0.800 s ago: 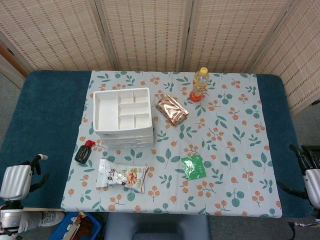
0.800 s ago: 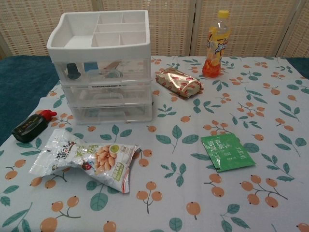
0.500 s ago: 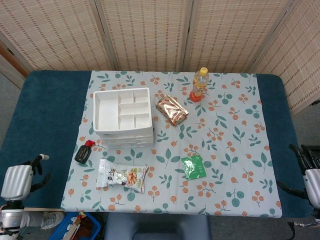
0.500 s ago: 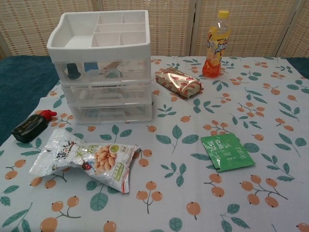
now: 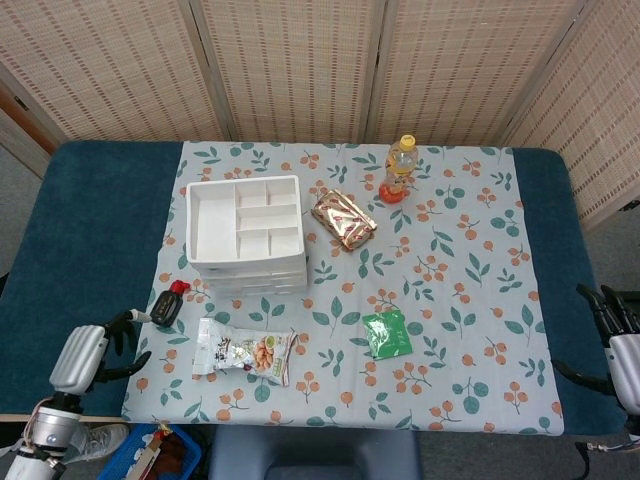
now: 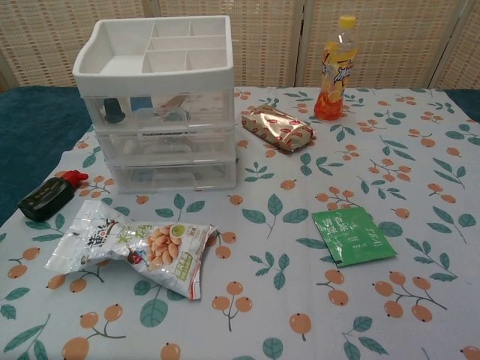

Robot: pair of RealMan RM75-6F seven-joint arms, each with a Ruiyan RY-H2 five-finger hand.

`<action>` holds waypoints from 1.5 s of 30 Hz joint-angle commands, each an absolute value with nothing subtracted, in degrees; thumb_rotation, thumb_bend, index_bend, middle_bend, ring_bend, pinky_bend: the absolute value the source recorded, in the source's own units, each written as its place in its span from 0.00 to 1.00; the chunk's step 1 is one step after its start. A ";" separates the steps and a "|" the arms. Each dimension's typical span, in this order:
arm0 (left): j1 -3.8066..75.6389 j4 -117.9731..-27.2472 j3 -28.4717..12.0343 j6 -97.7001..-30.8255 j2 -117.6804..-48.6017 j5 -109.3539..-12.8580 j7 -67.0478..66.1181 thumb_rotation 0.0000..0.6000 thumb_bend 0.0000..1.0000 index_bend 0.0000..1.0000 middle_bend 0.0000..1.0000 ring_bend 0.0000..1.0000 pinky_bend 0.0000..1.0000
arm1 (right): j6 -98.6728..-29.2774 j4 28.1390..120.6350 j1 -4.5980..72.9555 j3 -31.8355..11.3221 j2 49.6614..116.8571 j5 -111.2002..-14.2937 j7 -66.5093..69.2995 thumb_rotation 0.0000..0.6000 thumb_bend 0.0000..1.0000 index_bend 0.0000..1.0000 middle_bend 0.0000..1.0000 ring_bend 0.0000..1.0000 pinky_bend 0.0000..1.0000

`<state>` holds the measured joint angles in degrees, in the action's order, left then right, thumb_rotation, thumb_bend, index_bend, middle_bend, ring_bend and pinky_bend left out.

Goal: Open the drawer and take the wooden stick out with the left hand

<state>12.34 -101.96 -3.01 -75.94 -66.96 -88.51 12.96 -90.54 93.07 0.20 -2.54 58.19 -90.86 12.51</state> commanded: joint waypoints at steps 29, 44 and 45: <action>31.97 -98.87 -7.82 -51.87 -85.19 -78.44 48.00 1.00 0.26 0.00 0.85 0.98 1.00 | -89.92 93.10 0.18 -2.45 58.13 -89.87 12.48 1.00 0.12 0.00 0.13 0.08 0.13; 31.30 -94.48 -11.22 -53.01 -90.94 -73.24 51.69 1.00 0.26 0.00 0.86 0.99 1.00 | -89.49 92.86 0.27 -2.49 57.98 -89.41 12.58 1.00 0.12 0.00 0.13 0.08 0.13; 31.23 -94.17 -11.41 -53.08 -91.27 -73.06 51.98 1.00 0.26 0.00 0.86 0.99 1.00 | -89.47 92.88 0.24 -2.49 57.95 -89.33 12.59 1.00 0.12 0.00 0.13 0.08 0.13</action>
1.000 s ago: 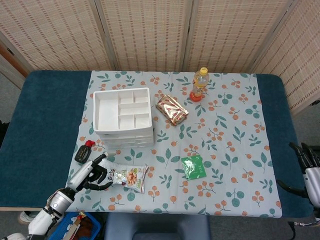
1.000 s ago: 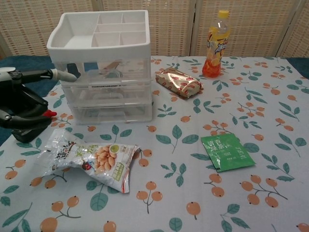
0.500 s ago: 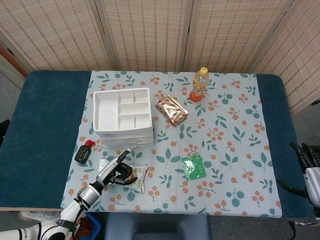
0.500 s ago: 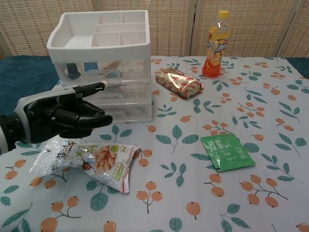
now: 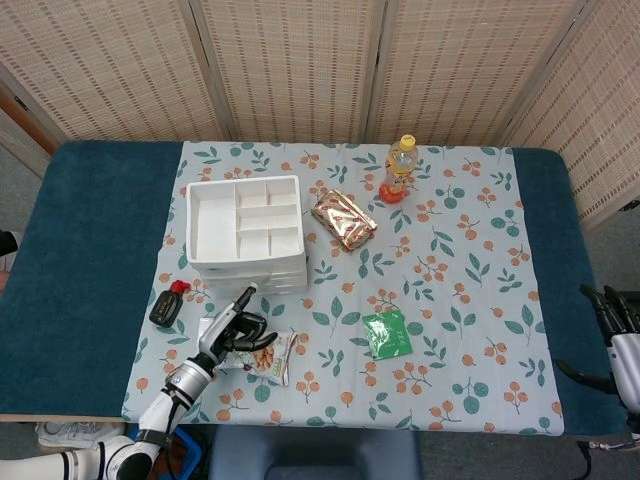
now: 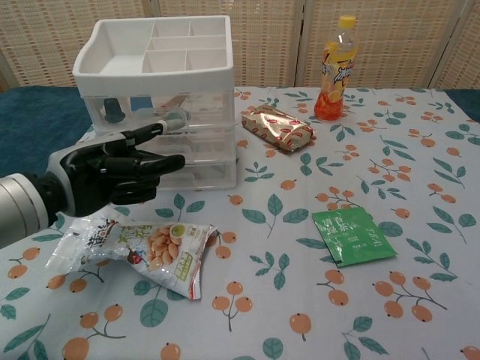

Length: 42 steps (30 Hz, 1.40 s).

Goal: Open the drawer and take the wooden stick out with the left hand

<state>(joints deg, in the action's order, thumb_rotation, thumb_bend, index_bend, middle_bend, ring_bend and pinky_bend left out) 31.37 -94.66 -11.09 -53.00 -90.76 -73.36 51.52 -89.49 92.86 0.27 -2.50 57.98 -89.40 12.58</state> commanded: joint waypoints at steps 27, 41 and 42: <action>31.17 -88.81 -15.02 -51.71 -94.46 -73.82 63.36 1.00 0.26 0.07 0.87 1.00 1.00 | -89.59 93.27 -0.25 -2.44 57.68 -88.78 12.33 1.00 0.12 0.00 0.13 0.08 0.13; 31.28 -87.84 -16.52 -51.18 -94.86 -72.73 65.31 1.00 0.26 0.14 0.87 1.00 1.00 | -89.53 93.21 -0.40 -2.44 57.66 -88.59 12.32 1.00 0.12 0.00 0.13 0.08 0.13; 31.31 -87.81 -16.59 -51.14 -94.91 -72.63 65.22 1.00 0.26 0.14 0.87 1.00 1.00 | -89.53 93.18 -0.41 -2.45 57.67 -88.57 12.34 1.00 0.12 0.00 0.13 0.08 0.13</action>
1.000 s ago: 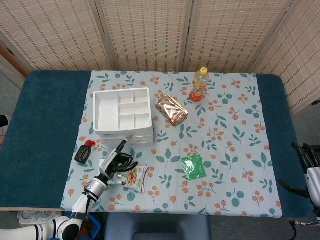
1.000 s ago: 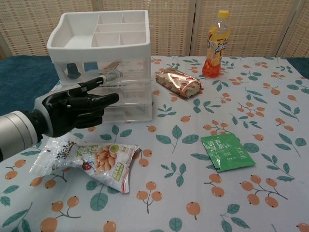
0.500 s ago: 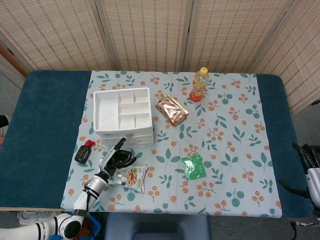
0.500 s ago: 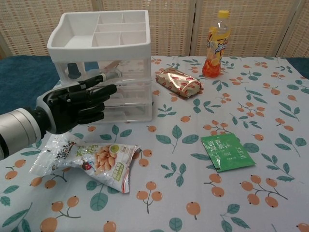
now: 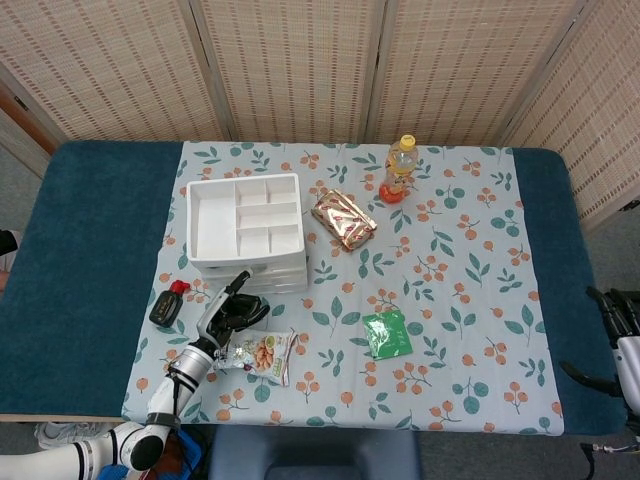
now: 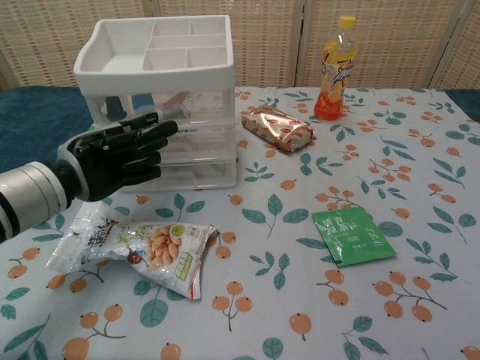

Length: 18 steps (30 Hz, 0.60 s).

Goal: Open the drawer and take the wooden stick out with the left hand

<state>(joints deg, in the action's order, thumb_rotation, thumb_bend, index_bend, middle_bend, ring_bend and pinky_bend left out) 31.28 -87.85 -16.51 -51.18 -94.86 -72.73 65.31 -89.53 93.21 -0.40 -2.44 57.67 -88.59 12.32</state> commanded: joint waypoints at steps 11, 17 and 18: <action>31.29 -87.78 -17.17 -50.91 -95.15 -71.91 64.89 1.00 0.26 0.19 0.87 1.00 1.00 | -89.45 92.92 -0.50 -2.45 57.78 -88.44 12.52 1.00 0.12 0.00 0.13 0.08 0.13; 31.23 -87.93 -17.33 -50.85 -95.14 -71.86 64.66 1.00 0.26 0.22 0.88 1.00 1.00 | -89.46 92.85 -0.51 -2.49 57.81 -88.43 12.61 1.00 0.12 0.00 0.13 0.08 0.13; 31.21 -87.94 -17.33 -50.84 -95.13 -71.87 64.65 1.00 0.26 0.22 0.88 1.00 1.00 | -89.45 92.83 -0.52 -2.49 57.82 -88.41 12.62 1.00 0.12 0.00 0.13 0.08 0.13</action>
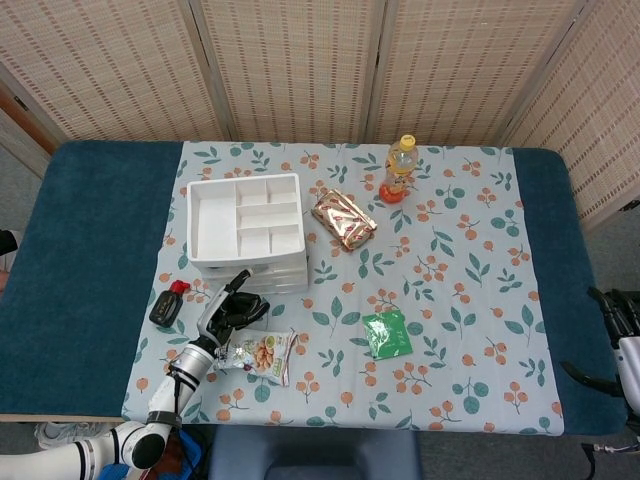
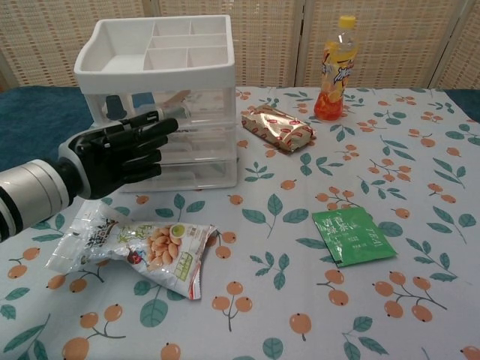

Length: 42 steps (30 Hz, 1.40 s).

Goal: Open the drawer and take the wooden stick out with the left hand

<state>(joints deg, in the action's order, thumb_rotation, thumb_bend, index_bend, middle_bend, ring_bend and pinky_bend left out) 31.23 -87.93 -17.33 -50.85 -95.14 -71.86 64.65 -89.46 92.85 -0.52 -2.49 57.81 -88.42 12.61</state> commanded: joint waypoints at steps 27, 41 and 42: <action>28.82 -90.33 -13.65 -52.38 -93.47 -75.98 66.89 1.00 0.26 0.25 0.88 1.00 1.00 | -89.01 92.82 -0.34 -2.44 58.00 -88.51 12.37 1.00 0.12 0.00 0.13 0.08 0.13; 27.70 -91.35 -11.75 -53.66 -92.75 -77.75 68.48 1.00 0.26 0.25 0.88 1.00 1.00 | -88.56 92.92 -0.06 -2.43 58.07 -88.56 12.09 1.00 0.12 0.00 0.13 0.08 0.13; 27.61 -91.44 -11.56 -53.75 -92.70 -77.86 68.60 1.00 0.26 0.25 0.88 1.00 1.00 | -88.50 92.91 -0.04 -2.43 58.08 -88.53 12.09 1.00 0.12 0.00 0.13 0.08 0.13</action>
<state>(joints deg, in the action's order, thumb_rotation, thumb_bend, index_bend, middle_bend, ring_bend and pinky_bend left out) 27.67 -91.39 -11.63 -53.70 -92.73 -77.80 68.54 -88.50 92.91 -0.04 -2.43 58.08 -88.53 12.09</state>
